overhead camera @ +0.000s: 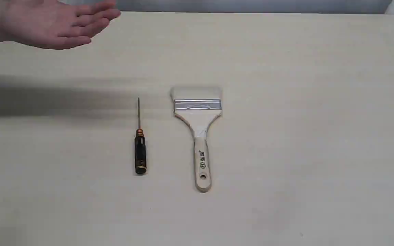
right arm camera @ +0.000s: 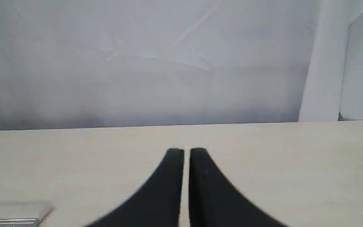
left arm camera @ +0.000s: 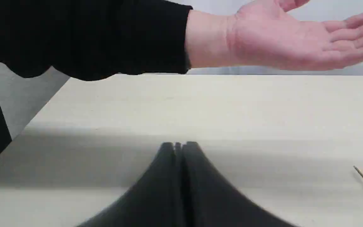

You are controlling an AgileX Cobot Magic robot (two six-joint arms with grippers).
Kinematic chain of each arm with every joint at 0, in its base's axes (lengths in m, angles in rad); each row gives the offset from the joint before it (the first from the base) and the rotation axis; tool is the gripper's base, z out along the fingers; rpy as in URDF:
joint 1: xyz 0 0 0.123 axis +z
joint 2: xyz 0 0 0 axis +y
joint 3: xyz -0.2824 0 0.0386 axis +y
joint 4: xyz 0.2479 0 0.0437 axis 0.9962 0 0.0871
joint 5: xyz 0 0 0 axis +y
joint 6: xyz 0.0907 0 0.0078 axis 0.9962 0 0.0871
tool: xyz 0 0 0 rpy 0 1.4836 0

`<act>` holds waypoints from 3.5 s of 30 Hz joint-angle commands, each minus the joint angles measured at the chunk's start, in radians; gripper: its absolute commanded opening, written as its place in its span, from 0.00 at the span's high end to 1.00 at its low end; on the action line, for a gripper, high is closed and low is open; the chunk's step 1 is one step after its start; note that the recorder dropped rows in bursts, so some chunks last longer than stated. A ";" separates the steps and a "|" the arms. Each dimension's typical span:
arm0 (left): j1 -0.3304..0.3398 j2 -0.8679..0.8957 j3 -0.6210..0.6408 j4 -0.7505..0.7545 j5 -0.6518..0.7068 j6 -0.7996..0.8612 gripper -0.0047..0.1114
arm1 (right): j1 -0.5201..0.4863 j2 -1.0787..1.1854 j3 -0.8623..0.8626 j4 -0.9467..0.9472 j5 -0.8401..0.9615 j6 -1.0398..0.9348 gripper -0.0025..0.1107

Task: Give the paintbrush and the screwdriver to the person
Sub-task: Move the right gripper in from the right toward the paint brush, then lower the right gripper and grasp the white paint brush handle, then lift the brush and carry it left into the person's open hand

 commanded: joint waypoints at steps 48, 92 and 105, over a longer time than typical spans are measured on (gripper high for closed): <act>-0.006 -0.002 0.002 -0.005 -0.010 -0.002 0.96 | 0.570 1.440 -1.195 -0.018 0.784 0.033 0.53; -0.006 -0.002 0.002 -0.001 -0.012 -0.002 0.96 | 0.728 2.134 -1.422 -0.269 0.708 0.627 0.56; -0.006 -0.002 0.002 -0.005 -0.011 -0.002 0.96 | 0.733 2.092 -1.424 -0.319 0.708 0.602 0.94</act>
